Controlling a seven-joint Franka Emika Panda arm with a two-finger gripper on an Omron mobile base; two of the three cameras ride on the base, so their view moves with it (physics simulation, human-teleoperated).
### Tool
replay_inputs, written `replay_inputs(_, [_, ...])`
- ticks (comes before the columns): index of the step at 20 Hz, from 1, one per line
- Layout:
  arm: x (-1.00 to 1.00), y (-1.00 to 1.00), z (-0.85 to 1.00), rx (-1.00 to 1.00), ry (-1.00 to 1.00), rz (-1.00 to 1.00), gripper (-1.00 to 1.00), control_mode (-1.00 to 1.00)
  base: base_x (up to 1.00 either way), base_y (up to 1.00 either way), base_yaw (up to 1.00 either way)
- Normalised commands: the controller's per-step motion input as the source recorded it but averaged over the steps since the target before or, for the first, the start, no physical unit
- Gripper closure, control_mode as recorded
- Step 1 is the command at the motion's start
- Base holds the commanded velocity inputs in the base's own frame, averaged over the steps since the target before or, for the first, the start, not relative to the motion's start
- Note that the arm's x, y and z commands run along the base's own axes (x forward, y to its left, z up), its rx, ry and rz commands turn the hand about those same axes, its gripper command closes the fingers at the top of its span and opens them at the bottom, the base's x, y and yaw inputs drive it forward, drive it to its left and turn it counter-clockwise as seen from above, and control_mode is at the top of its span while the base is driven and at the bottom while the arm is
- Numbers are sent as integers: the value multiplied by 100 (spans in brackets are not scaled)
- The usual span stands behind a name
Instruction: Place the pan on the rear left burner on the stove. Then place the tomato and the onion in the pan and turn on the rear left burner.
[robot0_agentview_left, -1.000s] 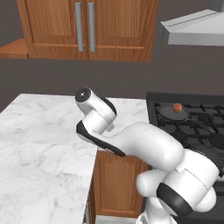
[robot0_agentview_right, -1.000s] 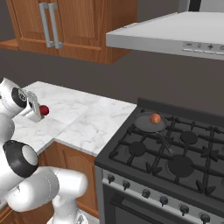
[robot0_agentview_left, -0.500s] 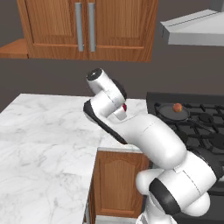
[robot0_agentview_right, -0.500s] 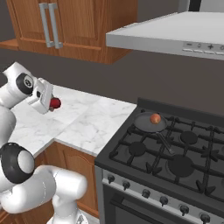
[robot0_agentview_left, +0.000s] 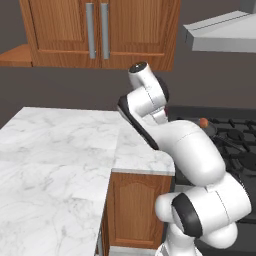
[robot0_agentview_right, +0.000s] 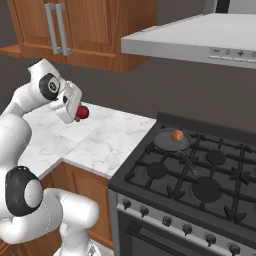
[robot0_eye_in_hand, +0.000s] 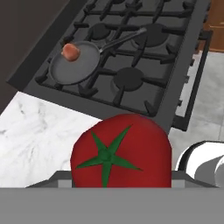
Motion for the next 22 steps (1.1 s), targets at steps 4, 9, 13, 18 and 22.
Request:
replay_inputs(4, [0,-89,1,12,0,0,100,-100,0,0,0])
replay_inputs(9, [3,-75,0,14,0,6,100,-100,0,0,0])
replay_inputs(13, [16,-57,0,12,0,17,100,-100,0,0,0])
replay_inputs(18, [27,-43,0,8,0,22,100,-100,0,0,0])
replay_inputs(22, [31,-33,-10,1,0,23,100,-100,0,0,0])
